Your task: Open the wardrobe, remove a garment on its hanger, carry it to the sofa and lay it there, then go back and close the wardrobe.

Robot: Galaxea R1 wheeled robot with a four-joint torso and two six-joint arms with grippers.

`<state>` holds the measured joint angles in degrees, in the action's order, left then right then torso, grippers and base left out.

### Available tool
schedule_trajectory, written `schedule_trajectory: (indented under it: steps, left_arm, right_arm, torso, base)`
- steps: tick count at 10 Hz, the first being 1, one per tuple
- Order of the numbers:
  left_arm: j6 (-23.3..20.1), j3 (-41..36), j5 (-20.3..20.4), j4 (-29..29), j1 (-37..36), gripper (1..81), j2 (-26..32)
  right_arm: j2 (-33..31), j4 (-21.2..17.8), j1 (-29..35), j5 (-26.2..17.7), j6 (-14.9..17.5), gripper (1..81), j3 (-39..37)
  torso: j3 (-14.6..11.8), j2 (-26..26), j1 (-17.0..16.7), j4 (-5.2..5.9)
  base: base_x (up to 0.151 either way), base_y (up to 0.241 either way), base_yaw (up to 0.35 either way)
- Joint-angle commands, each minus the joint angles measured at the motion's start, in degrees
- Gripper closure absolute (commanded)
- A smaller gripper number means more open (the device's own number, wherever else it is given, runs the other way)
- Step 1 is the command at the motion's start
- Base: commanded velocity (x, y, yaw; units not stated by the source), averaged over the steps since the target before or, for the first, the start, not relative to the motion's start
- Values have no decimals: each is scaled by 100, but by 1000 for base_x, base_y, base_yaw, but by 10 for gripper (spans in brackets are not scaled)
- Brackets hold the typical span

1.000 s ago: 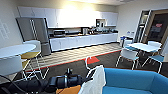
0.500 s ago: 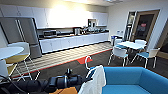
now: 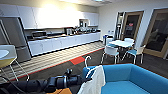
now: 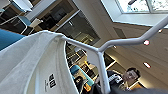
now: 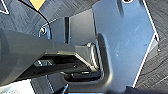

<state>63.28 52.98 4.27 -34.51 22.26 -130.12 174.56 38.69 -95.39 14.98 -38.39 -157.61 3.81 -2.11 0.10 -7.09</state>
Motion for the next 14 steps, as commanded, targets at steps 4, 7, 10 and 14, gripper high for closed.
schedule_trajectory:
  steps: [4, 7, 10, 14]
  left_arm:
    - [-62, -341, 294, -143, -841, 811, 197]
    - [-62, -350, 294, -143, -833, 811, 197]
    - [-53, -341, 294, -135, -815, 811, 205]
    - [-53, -341, 294, -135, -806, 811, 205]
  right_arm:
    - [29, 42, 165, -215, 24, 10, -5]
    - [29, 42, 165, -215, 24, 10, -5]
    - [46, 42, 174, -215, 24, 10, -5]
    - [47, 42, 173, -215, 24, 10, -5]
  torso:
    - [0, 0, 0, 0]
    - [0, -2, 0, 0]
    - [0, -2, 0, 0]
    - [0, -2, 0, 0]
  base:
    - [0, 0, -227]
    - [0, 0, -228]
    - [0, 0, -230]
    - [0, 0, -230]
